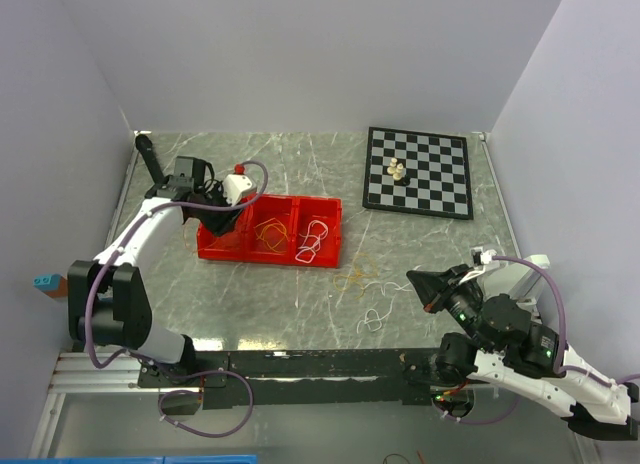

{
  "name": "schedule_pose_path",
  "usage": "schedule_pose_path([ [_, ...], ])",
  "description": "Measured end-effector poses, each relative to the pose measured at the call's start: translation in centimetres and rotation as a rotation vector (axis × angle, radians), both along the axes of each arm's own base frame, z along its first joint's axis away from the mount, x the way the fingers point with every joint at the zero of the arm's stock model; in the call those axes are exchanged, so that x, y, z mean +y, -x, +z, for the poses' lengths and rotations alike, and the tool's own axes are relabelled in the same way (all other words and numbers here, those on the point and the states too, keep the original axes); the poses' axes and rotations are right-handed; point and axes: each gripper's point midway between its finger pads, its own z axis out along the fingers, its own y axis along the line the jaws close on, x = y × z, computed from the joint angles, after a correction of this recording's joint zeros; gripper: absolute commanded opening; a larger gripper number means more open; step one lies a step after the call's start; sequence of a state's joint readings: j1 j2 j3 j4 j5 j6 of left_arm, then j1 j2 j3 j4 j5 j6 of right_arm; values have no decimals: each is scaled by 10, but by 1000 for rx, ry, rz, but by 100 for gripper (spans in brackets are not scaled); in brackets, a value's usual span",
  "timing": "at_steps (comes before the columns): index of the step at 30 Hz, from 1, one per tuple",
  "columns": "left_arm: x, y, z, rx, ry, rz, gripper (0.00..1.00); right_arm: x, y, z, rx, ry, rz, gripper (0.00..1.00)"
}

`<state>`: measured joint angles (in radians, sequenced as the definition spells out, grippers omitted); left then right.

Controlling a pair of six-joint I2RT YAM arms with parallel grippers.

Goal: Untangle the cables

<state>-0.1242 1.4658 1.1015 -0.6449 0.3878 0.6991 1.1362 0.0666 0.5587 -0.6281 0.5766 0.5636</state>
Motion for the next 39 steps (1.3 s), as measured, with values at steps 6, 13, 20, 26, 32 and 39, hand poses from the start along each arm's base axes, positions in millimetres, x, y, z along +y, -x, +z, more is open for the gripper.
schedule_pose_path([
  [6,5,1,-12,28,-25,-25,43,0,0,-1,2,4,0,0],
  [13,7,-2,-13,18,-35,-39,19,0,0,-1,2,4,0,0],
  [20,7,-10,-21,15,-33,-35,18,1,0,-1,4,7,0,0],
  [26,8,-6,-29,29,-35,-35,13,0,-1,-1,3,7,-6,0],
  [32,9,-7,-40,27,-36,-19,7,0,-1,-1,3,7,-7,0],
  [39,15,-2,-63,33,-52,11,7,-1,-1,-1,6,-1,-9,0],
])
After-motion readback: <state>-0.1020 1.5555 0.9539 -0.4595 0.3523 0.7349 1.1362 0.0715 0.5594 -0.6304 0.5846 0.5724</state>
